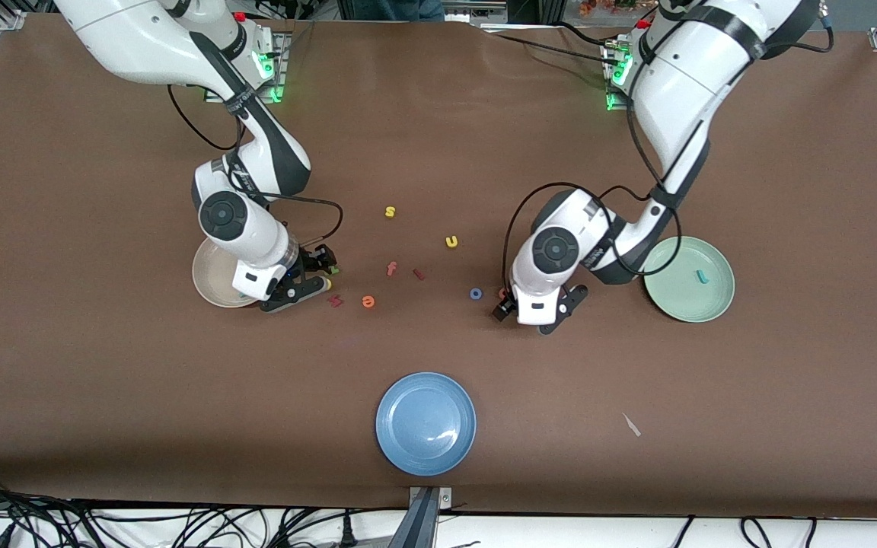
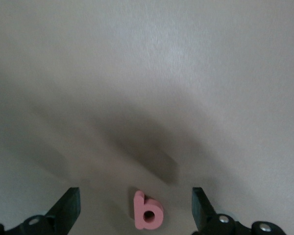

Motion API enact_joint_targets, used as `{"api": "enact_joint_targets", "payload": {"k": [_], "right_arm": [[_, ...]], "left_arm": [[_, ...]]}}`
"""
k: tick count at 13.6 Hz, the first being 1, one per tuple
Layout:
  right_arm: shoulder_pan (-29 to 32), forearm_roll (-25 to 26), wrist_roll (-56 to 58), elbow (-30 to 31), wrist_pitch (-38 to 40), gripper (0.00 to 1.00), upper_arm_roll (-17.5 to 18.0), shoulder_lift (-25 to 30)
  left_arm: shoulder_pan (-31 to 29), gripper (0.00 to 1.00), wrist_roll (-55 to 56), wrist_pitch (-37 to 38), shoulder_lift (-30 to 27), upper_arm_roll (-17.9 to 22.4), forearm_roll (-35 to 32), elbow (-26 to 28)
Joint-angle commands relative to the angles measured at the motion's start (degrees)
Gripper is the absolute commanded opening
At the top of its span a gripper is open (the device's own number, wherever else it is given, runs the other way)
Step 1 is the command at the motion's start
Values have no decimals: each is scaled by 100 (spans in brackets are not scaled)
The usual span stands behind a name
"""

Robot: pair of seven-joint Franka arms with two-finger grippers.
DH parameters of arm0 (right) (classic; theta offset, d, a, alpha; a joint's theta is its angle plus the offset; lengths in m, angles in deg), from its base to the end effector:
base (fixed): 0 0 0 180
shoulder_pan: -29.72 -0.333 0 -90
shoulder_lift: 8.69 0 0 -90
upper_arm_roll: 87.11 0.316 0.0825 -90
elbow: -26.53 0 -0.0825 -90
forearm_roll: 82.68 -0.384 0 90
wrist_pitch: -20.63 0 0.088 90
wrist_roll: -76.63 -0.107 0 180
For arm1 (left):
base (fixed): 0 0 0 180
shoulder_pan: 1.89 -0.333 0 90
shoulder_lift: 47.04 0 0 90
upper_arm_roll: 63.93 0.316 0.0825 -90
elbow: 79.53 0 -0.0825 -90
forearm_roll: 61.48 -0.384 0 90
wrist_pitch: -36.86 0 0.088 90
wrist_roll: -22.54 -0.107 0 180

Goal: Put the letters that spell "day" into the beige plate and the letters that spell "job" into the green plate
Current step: 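Grasp the pink b with the left gripper while the right gripper takes the a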

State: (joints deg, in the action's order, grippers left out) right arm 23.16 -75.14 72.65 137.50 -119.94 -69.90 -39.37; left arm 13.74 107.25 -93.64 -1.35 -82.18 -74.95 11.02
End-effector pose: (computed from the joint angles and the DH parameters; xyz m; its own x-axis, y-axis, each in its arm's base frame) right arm 0.5738 0.2447 0.2178 0.9185 0.3953 0.0074 0.3948 -0.9162 -0.0679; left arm 0.5922 -0.3563 0.1801 0.6852 0.7258 -0.0612 0.7245 -0.6878 -0.0454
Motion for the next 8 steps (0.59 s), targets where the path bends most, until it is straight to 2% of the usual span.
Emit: {"api": "enact_joint_targets", "payload": {"k": [1, 3, 6, 8], "right_arm": [[6, 536, -453, -137, -198, 85, 37, -272], [-64, 670, -638, -164, -216, 85, 37, -289], [-283, 775, -981, -173, -365, 85, 37, -394], [-284, 872, -1017, -164, -453, 85, 28, -465]], "left_arm": [[388, 100, 300, 60, 71, 304, -174, -195], [459, 100, 300, 51, 71, 349, -174, -195], [521, 76, 300, 51, 71, 375, -323, -195], [521, 75, 318, 51, 80, 384, -341, -195]]}}
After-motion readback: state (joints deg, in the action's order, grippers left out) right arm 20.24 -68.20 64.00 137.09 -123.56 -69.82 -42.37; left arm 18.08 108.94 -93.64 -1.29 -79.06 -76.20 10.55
